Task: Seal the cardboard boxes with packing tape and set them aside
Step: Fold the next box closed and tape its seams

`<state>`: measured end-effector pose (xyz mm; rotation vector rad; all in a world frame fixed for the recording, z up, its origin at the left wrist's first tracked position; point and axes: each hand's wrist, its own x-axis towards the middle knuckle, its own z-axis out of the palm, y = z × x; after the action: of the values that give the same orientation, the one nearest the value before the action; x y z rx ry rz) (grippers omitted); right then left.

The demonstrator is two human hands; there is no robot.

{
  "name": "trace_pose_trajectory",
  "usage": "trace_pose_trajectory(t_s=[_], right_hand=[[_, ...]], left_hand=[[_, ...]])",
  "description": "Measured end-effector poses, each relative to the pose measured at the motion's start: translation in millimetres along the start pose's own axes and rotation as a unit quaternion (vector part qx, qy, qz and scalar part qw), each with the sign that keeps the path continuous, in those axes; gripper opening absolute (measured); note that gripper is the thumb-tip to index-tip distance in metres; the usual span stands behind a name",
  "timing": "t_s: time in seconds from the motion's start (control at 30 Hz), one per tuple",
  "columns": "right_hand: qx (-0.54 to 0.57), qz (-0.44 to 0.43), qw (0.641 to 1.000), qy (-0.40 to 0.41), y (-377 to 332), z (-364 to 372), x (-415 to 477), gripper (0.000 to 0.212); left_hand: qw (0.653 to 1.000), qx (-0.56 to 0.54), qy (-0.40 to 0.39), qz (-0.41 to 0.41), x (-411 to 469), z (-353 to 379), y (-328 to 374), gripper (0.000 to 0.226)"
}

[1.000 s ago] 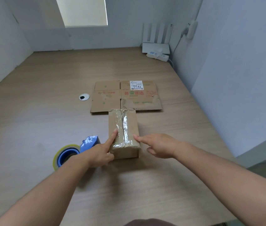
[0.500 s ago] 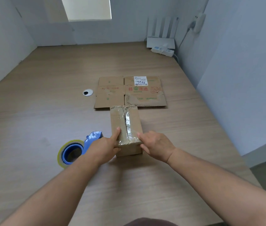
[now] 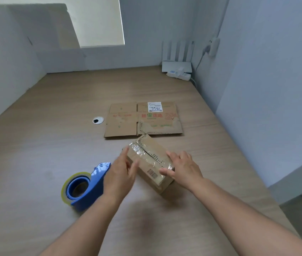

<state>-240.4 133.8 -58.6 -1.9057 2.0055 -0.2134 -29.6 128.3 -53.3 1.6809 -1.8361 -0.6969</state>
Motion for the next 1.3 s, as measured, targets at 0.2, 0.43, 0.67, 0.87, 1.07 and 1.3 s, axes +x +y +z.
trace_pose_trajectory(t_s=[0.2, 0.43, 0.67, 0.87, 1.07, 1.3], right_hand=[[0.004, -0.086, 0.994, -0.073, 28.9, -27.0, 4.5, 0.076], [-0.073, 0.093, 0.992, 0.041, 35.9, -33.7, 10.3, 0.064], [0.145, 0.076, 0.987, -0.009, 17.6, -7.6, 20.9, 0.063], [0.185, -0.073, 0.976, -0.086, -2.9, 15.7, 23.7, 0.068], [0.231, -0.136, 0.956, -0.121, 8.7, 27.8, 17.9, 0.072], [0.148, -0.121, 0.980, -0.056, 10.9, 35.3, 8.9, 0.056]], left_hand=[[0.993, 0.053, -0.070, -0.074, 31.2, 4.8, 14.8, 0.064], [0.967, 0.000, -0.149, -0.208, 23.3, 14.1, 16.1, 0.093], [0.932, -0.137, -0.042, -0.333, -5.3, 35.3, 29.3, 0.059], [0.913, -0.248, 0.014, -0.322, -17.0, 54.2, 28.8, 0.039], [0.921, -0.219, 0.017, -0.322, -19.0, 49.9, 27.4, 0.036], [0.980, -0.041, 0.027, -0.190, -19.8, 11.8, 9.1, 0.043]])
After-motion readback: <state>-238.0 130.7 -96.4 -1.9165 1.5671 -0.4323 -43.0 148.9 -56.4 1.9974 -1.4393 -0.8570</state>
